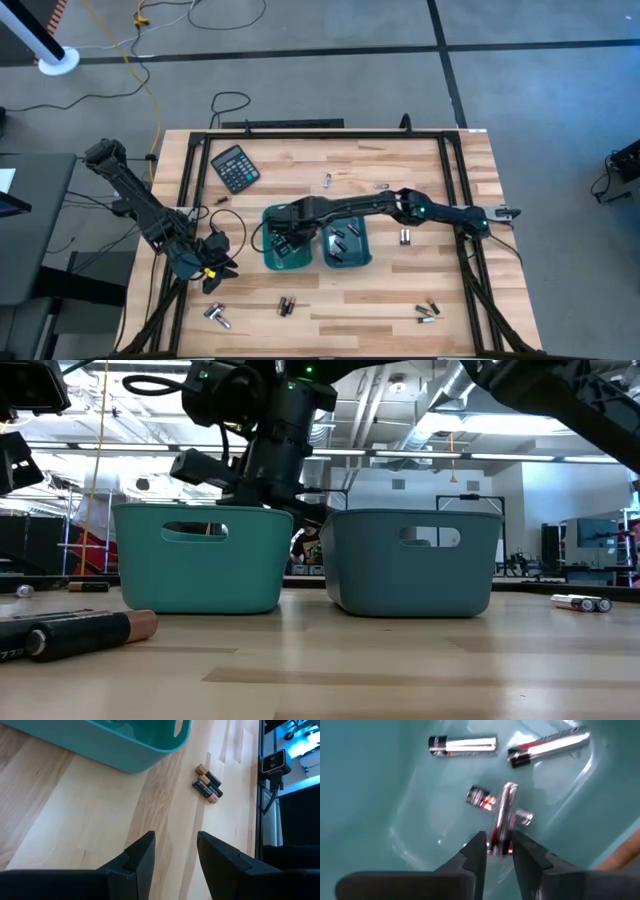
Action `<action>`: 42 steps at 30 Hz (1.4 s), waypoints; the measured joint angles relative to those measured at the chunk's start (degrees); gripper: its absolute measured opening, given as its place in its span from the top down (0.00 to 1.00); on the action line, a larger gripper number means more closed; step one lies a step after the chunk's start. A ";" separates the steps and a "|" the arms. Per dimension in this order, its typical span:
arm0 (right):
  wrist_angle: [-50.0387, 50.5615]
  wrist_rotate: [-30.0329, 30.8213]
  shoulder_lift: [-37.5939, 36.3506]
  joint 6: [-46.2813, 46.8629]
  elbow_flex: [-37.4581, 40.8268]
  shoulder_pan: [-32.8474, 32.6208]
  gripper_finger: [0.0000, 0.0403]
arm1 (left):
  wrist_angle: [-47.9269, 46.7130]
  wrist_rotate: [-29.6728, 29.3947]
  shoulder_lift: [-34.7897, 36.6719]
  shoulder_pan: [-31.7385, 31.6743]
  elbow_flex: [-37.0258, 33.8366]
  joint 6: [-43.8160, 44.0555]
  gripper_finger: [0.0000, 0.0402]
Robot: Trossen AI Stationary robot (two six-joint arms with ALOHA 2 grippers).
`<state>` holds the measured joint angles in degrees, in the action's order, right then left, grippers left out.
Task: Sort batteries
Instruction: Put the silver battery into the green bin
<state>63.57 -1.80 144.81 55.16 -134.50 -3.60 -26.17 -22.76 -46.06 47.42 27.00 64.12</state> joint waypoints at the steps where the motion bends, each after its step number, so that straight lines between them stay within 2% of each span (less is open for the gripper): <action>1: 0.00 -0.02 0.00 0.21 0.00 0.00 0.73 | 0.01 0.00 0.00 0.00 0.00 0.00 0.65; 9: -1.04 0.20 -1.42 0.49 0.01 0.04 0.69 | -1.19 0.04 0.00 -0.02 0.00 -2.98 0.65; 12: -0.81 1.72 -4.26 1.61 0.02 0.00 0.69 | -1.49 3.52 -0.02 -0.02 0.00 -4.61 0.65; 15: -0.03 6.13 -8.27 1.83 0.01 -0.91 0.70 | -2.11 6.06 -0.07 -0.02 0.00 -9.65 0.65; 19: 4.61 13.40 -15.07 2.58 -0.02 -3.92 0.71 | -3.79 7.43 -0.07 -0.02 0.00 -7.89 0.65; 22: 13.29 21.11 -19.83 5.57 -0.09 -8.05 0.71 | -4.45 7.68 -0.85 -0.02 -0.02 -5.33 0.66; 25: 26.22 28.08 -22.62 14.62 -0.06 -13.10 0.71 | -3.66 7.96 -2.62 -0.10 0.00 -3.10 0.66; 26: 27.19 29.00 -23.25 17.35 0.72 -14.89 0.71 | -2.89 7.96 -3.47 -0.29 0.00 -2.65 0.66; 29: 23.32 29.59 -26.94 20.15 6.89 -20.05 0.71 | -0.34 8.01 -6.45 -0.90 0.04 -2.46 0.66; 33: 26.71 30.39 -29.89 33.97 15.19 -26.80 0.71 | 0.10 8.02 -11.34 -2.23 2.63 -2.36 0.66; 42: 15.59 27.47 -35.97 58.63 36.26 -41.44 0.71 | -2.06 8.27 -24.29 -6.34 14.71 -6.44 0.66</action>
<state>79.16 25.67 108.84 113.79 -98.23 -45.04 -28.23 -14.49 -70.36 41.08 41.72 57.68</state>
